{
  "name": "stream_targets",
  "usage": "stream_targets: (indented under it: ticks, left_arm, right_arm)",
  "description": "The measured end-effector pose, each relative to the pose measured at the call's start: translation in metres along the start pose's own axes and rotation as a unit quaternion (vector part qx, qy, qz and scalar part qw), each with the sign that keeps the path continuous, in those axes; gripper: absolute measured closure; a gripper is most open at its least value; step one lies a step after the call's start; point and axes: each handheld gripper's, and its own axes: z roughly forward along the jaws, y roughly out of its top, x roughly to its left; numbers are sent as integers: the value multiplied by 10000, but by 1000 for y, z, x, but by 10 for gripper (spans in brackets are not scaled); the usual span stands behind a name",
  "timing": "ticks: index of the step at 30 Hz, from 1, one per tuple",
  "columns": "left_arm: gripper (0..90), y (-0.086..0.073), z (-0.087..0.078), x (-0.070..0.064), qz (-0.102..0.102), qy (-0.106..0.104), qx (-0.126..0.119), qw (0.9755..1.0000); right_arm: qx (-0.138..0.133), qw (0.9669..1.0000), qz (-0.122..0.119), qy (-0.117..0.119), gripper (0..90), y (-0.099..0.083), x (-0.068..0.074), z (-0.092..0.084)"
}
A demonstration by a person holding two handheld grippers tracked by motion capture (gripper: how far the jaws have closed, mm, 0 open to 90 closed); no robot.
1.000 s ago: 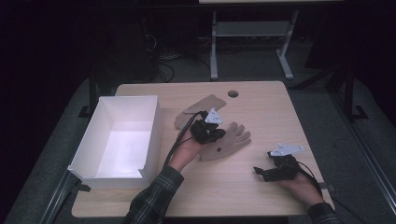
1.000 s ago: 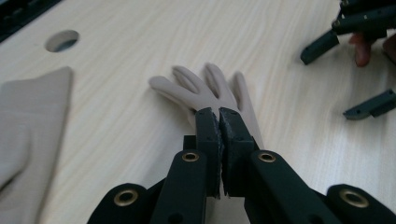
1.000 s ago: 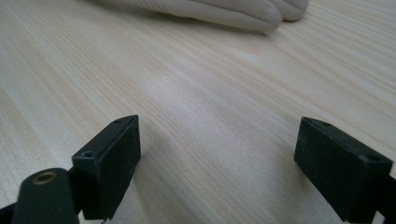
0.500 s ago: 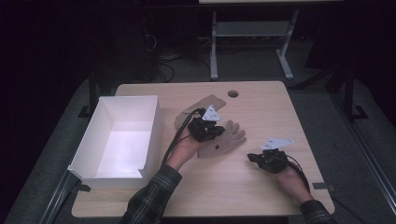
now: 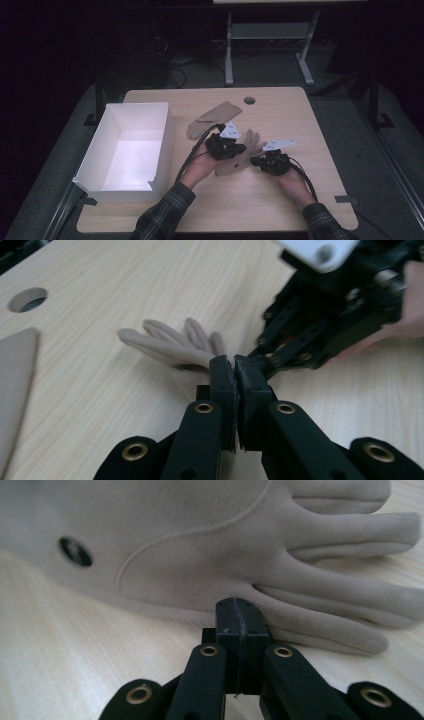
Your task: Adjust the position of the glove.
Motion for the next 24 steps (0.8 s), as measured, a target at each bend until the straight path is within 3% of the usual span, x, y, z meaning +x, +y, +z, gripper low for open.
stream_targets:
  ticks: [7,8,12,18,19,20,21,22,24]
  left_arm:
    - [871,-4,8,-14,25,-228,27,9997]
    - [871,-6,11,-19,42,-353,46,9994]
    - [871,-8,20,-28,82,-518,52,9986]
    - [862,-9,32,-36,96,-646,127,9978]
    - [862,-10,34,-38,123,-666,159,9976]
    - [861,-11,37,-39,103,-689,180,9974]
    - [860,-11,37,-39,103,-689,180,9974]
    - [859,-11,40,-41,114,-705,199,9973]
    - [855,-11,41,-41,129,-735,226,9970]
  right_arm:
    - [-29,9999,20,-108,900,1,1,4]
    - [-17,9999,22,-145,900,1,1,5]
    - [-2,9999,26,-160,900,0,-2,4]
    - [82,9997,-12,-244,900,-4,-4,-2]
    - [114,9994,-39,-331,893,-5,-6,-5]
    - [86,9990,83,-436,873,-11,-14,-18]
    - [86,9990,83,-436,873,-11,-14,-18]
    - [72,9981,88,-603,866,-15,-21,-31]
    - [49,9979,72,-639,862,-17,-24,-36]
